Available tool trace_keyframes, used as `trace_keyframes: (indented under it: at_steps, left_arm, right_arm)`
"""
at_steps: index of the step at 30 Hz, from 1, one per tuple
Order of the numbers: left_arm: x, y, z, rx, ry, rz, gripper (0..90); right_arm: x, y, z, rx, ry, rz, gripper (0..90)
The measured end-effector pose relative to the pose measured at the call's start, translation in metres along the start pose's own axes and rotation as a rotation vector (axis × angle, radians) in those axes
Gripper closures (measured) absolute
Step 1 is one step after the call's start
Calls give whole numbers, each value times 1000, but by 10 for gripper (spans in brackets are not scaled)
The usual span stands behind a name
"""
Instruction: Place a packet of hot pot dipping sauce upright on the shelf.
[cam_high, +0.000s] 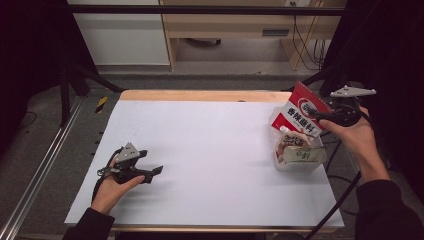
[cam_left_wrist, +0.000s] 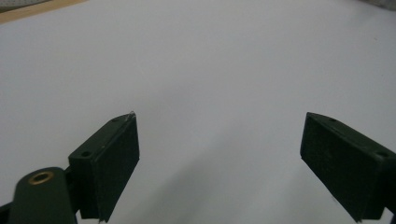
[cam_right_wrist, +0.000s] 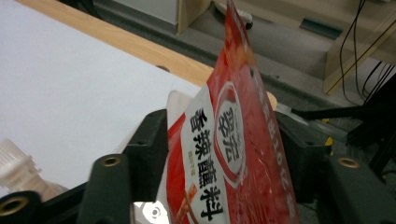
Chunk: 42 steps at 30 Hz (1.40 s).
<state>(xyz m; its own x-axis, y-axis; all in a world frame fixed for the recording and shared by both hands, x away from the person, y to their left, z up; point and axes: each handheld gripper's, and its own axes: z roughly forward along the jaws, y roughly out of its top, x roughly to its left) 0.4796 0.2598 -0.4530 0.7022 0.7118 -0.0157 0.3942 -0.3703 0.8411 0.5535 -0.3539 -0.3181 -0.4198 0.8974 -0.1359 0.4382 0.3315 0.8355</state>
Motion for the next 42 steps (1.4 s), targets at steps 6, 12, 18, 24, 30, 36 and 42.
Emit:
trace_keyframes:
  at_steps: [6,12,18,24,30,36,42]
  left_arm:
    - [1,0,-3,-4,-2,-3,116]
    - [1,-2,-4,-3,3,-7,115]
    - [0,-5,-4,8,8,-4,108]
    - [1,-9,-7,9,25,-15,96]
    - [0,-11,-9,16,41,-16,74]
    - [4,-12,-12,3,52,-38,62]
    - [3,-12,-10,8,56,-37,58]
  right_arm:
    - [8,15,-8,-32,-34,-20,275]
    - [21,34,-18,-53,-37,-29,208]
    - [42,47,-28,-73,-16,-45,167]
    - [74,55,-35,-78,21,-69,137]
    - [99,54,-32,-57,55,-74,100]
    - [129,49,-27,-51,115,-85,74]
    - [157,45,-23,-69,168,-120,66]
